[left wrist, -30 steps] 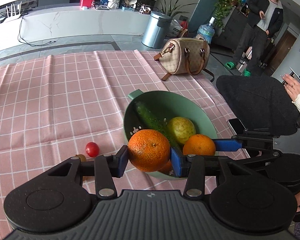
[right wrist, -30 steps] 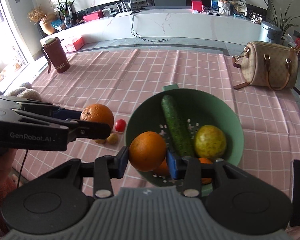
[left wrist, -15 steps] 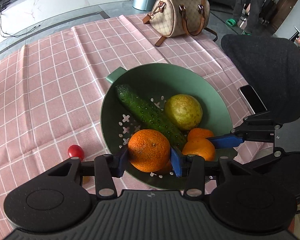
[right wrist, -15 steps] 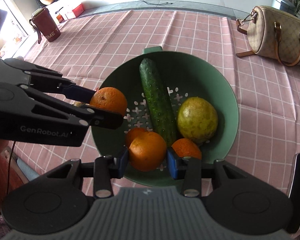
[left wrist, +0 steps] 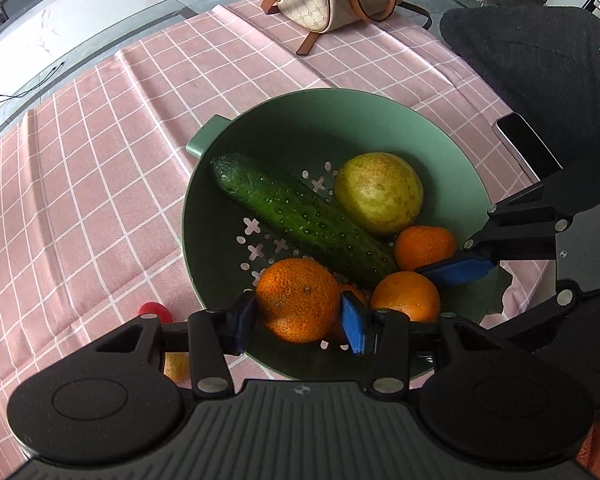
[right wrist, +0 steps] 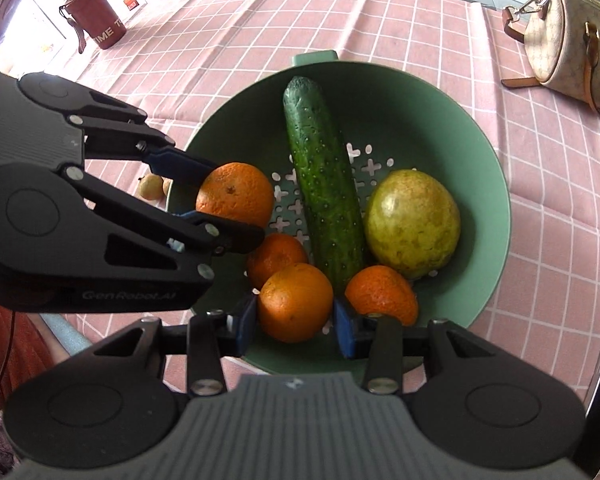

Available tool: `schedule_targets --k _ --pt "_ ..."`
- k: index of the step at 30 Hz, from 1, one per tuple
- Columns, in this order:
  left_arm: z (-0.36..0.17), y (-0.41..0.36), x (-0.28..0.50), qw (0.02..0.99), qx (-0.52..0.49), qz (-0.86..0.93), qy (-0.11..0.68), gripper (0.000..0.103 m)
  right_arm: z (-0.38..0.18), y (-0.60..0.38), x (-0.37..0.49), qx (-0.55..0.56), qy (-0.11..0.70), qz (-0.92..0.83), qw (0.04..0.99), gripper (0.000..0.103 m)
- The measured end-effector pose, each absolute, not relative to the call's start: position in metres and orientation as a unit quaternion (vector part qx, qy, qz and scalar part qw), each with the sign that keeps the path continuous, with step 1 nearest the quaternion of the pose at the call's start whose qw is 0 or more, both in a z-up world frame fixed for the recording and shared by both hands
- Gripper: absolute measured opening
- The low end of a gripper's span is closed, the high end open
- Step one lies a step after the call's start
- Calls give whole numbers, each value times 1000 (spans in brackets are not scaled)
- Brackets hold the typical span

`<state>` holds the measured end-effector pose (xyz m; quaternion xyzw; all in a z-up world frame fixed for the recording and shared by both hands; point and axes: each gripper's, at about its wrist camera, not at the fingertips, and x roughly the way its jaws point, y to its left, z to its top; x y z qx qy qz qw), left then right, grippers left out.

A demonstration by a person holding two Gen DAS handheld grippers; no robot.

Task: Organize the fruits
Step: 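Carry the two mandarins into the colander and open both tools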

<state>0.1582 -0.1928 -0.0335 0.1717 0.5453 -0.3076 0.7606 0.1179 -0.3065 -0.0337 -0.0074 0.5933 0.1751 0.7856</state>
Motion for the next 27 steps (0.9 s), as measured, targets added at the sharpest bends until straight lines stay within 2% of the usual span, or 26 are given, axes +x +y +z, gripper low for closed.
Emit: schedule_targets --k 8,13,17,27 --pt "-37 -194 159 755 172 -315 549 56 -38 -305 122 -9 601 176 779 39" --pt "-32 -190 159 759 160 -311 549 57 -31 -305 122 -7 595 177 784 44" --pt "-18 -185 158 772 148 -314 533 61 -24 -304 118 -15 590 171 789 45" --pt "15 -162 142 800 138 -307 497 61 -3 -297 105 -12 564 160 810 48"
